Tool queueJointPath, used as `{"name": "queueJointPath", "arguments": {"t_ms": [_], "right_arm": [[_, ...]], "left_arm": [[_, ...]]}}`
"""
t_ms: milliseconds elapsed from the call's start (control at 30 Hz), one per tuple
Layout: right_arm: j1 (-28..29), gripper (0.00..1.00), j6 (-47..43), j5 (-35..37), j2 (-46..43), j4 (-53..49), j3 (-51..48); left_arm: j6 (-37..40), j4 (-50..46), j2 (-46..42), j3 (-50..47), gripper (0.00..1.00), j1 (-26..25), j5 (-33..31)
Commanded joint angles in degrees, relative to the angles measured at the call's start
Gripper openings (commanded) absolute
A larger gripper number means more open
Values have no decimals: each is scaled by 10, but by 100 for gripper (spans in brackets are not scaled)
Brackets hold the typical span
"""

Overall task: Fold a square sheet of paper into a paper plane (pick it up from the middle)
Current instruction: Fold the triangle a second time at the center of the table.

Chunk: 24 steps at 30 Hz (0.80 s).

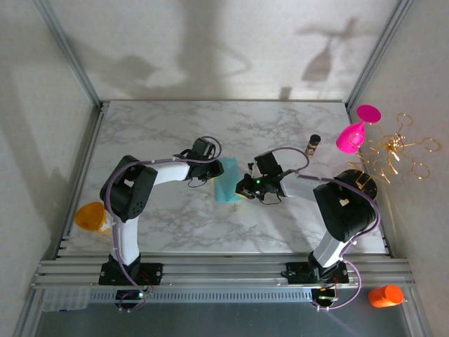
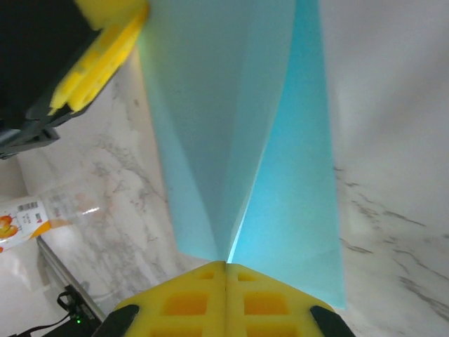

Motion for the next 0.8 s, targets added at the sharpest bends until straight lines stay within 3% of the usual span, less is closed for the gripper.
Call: {"name": "queueJointPath", "arguments": {"t_ms": [0,300,767], "right_arm": [[-3,0,-4,-33,14,40,22],[4,0,18,-34,78,90,68],[18,0,4,1,134,62,109]], "left_arm": [[11,-14,13,-7,23,5,-12],[6,-11,12,-9,21,5,-8],[-6,-11,-21,7,20,12,7]]}}
